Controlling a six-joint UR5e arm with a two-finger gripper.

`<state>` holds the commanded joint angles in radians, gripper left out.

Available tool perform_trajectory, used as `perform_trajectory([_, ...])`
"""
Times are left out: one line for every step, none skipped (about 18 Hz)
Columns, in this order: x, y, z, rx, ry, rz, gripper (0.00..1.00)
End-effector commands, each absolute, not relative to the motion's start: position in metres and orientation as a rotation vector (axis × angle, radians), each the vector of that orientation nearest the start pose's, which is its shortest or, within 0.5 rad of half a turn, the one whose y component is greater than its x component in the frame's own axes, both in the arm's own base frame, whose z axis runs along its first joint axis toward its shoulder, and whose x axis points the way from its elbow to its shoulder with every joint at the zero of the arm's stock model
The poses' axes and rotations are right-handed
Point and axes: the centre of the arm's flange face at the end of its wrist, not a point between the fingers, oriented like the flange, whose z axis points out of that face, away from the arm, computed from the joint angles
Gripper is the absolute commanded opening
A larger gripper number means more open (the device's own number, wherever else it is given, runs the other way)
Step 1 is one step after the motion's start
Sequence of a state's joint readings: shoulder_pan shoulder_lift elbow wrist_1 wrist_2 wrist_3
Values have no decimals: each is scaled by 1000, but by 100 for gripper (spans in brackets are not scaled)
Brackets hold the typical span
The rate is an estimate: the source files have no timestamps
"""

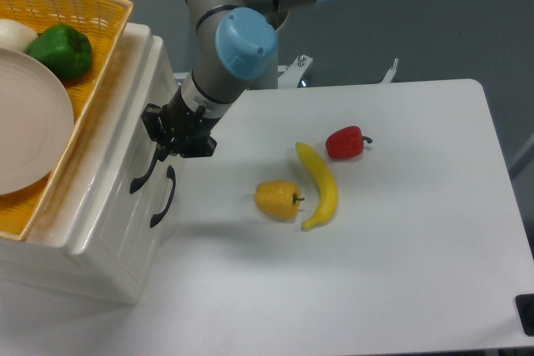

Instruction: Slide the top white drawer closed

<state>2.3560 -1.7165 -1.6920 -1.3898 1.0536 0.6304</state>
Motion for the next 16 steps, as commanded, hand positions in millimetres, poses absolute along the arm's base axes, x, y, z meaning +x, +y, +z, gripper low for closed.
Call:
perform_trajectory([-261, 498, 384, -2799, -280, -613, 30])
perform_trajectory([-274, 492, 386, -2804, -308, -587, 37])
perform_trajectory([-287, 485, 388, -2806, -338, -563, 43])
perform_trajectory([-301, 478, 391, -2800, -368, -540, 46])
perform_trajectory([-315, 471, 394, -2790, -395, -521, 52])
perform_trajectory([-328, 466, 399, -2776, -407, -497, 61])
perform_trajectory([-341, 463, 407, -2764, -402, -469, 77])
perform_trajectory([-355, 459, 411, -2758, -398, -446, 100])
perform_trajectory([-371, 454, 410, -2752, -418, -435, 100])
perform_trajectory([-384, 449, 410, -2744, -442, -424, 100])
perform_trajectory([-393, 444, 408, -2749, -458, -413, 100])
perform_trajectory([-404, 436, 406, -2768, -477, -386, 100])
perform_trajectory([-413, 429, 402, -2801, -474, -352, 100])
perform_trajectory([-420, 423, 395, -2847, -446, -316, 100])
perform_trajectory([-427, 420, 393, -2879, -371, -260, 100])
perform_trajectory([-438, 418, 383, -2898, -292, -210, 100])
